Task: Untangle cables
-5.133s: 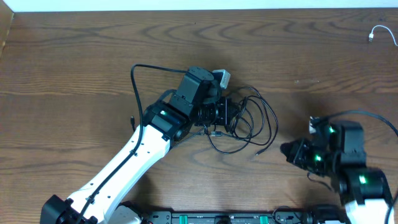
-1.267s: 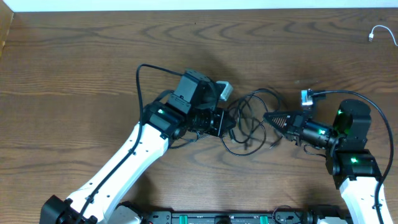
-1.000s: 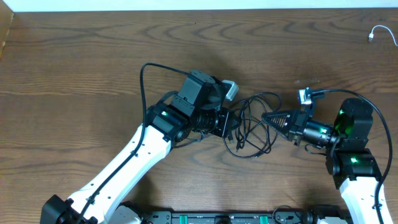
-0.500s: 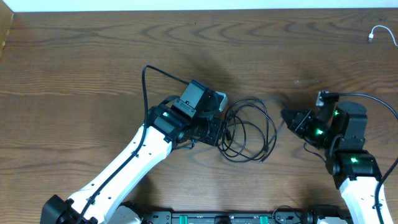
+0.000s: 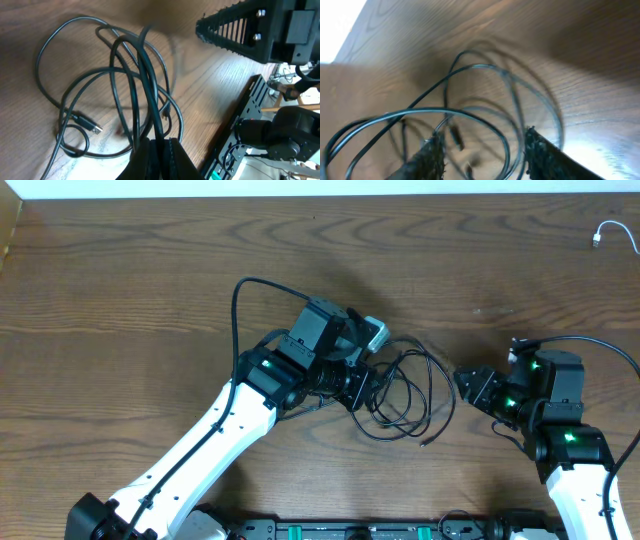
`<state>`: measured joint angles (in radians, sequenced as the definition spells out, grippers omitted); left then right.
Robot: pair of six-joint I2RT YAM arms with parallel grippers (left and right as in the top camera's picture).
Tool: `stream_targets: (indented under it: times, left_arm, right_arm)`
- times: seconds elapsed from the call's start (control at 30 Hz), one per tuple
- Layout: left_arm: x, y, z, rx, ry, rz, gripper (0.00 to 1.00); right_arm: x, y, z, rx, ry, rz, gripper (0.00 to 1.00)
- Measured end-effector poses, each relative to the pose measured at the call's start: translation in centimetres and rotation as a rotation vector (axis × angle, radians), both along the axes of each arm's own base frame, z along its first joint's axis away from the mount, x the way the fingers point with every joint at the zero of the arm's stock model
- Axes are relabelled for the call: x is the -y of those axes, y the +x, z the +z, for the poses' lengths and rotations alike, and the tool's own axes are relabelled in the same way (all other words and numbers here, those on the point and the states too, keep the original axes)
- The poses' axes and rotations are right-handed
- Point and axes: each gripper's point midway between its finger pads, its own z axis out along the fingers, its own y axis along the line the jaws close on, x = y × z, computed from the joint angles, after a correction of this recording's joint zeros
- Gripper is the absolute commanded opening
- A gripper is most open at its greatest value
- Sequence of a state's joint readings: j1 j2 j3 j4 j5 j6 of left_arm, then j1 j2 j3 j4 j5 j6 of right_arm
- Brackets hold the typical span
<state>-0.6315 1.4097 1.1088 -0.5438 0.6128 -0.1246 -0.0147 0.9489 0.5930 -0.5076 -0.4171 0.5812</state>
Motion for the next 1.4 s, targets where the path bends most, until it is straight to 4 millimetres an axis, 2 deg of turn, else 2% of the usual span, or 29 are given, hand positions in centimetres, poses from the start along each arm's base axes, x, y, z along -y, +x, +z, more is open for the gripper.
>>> stream_targets:
  times: [0.33,0.5,0.63,0.77,0.87,1.0,1.2,1.27,1.4]
  left_arm:
    - [1.2,-2.0,1.3,0.064,-0.093,-0.207,0.08]
    - [1.2,-2.7,1.3,0.093,-0.103,-0.273,0.08]
    - [1.0,-3.0,1.1,0.103,-0.097,-0.299,0.08]
    - [0.9,-3.0,1.0,0.115,-0.090,-0.309,0.08]
    - [1.0,-3.0,1.0,0.118,-0.091,-0.312,0.08]
    - [0.9,-3.0,0.9,0.117,-0.083,-0.309,0.08]
    - [0.7,-2.8,0.9,0.124,-0.079,-0.301,0.07]
    - [0.6,-2.5,1.5,0.145,-0.089,-0.292,0.08]
    - [-0.3,-1.7,4.3,0.240,-0.132,-0.259,0.08]
  right_arm:
    - [-4.7,-0.4,3.7,0.073,0.269,0.189,0.43]
    - [-5.8,-0.7,4.6,0.059,0.344,0.208,0.42]
    - [-7.7,-1.1,5.6,0.076,0.383,0.275,0.39]
    - [-9.6,-2.3,5.8,0.060,0.400,0.347,0.39]
    - [-10.3,-2.7,5.7,0.052,0.396,0.368,0.38]
    - [-10.4,-2.9,4.7,0.019,0.356,0.346,0.33]
    - [-7.6,-3.8,-1.0,-0.193,0.151,0.168,0.32]
    - [-7.0,-3.6,-2.2,-0.224,0.110,0.137,0.32]
    - [-6.3,-3.3,-3.4,-0.257,0.067,0.106,0.31]
